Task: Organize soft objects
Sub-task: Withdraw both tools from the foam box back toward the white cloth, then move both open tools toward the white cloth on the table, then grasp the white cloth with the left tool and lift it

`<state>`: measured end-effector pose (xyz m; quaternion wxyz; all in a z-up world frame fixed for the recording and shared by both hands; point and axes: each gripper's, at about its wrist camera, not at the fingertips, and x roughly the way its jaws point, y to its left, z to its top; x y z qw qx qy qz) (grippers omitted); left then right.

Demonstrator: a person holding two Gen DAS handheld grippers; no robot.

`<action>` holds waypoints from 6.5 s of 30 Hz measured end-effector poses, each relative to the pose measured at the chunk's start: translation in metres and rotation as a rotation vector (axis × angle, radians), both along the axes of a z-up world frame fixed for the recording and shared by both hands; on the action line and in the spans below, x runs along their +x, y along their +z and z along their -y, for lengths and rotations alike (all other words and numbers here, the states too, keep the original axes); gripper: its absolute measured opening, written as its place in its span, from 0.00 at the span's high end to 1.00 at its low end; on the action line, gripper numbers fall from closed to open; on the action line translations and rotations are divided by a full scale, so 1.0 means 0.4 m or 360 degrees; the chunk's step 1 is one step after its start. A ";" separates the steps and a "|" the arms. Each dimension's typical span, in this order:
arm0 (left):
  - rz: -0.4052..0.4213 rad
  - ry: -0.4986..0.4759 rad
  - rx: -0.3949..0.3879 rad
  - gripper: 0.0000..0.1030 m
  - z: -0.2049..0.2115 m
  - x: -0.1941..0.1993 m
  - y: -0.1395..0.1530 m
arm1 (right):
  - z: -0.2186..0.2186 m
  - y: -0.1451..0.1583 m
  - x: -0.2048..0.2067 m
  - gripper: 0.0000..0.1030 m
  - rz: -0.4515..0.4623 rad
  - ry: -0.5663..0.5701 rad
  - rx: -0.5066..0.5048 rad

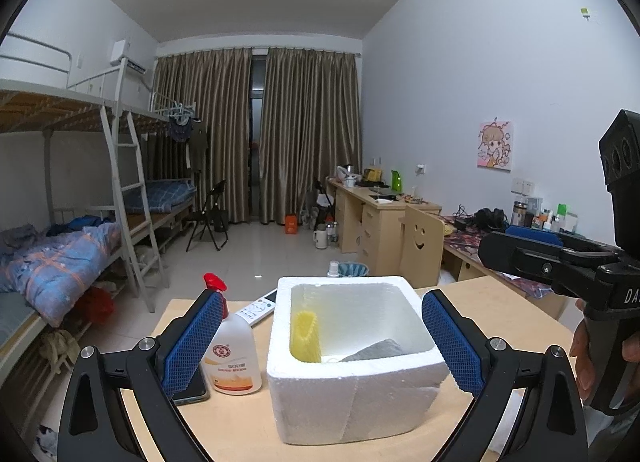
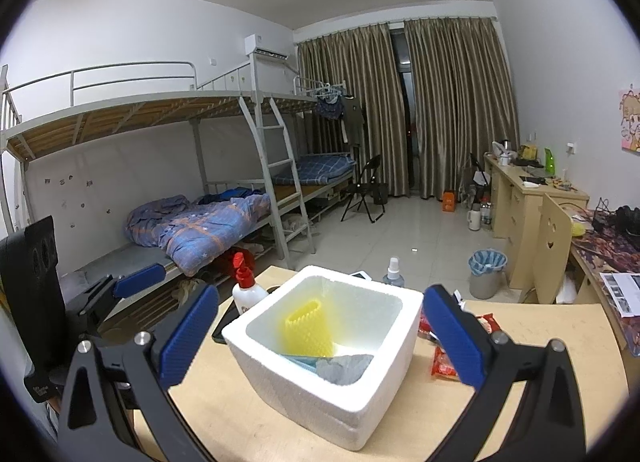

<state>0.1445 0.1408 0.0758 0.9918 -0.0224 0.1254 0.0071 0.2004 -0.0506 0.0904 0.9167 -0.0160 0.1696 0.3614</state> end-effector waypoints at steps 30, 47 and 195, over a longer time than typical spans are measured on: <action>0.0055 -0.0133 0.0043 0.03 0.147 -0.184 0.046 | 0.138 -0.005 -0.192 0.00 0.0167 -0.0365 -0.0115; 0.0108 -0.0297 0.0025 0.00 0.243 -0.256 0.002 | 0.257 -0.055 -0.268 0.00 0.0194 -0.0506 -0.0076; -0.0696 -0.0372 0.0053 0.94 0.359 0.097 -0.408 | 0.397 -0.456 0.039 0.00 -0.0597 -0.0581 -0.0201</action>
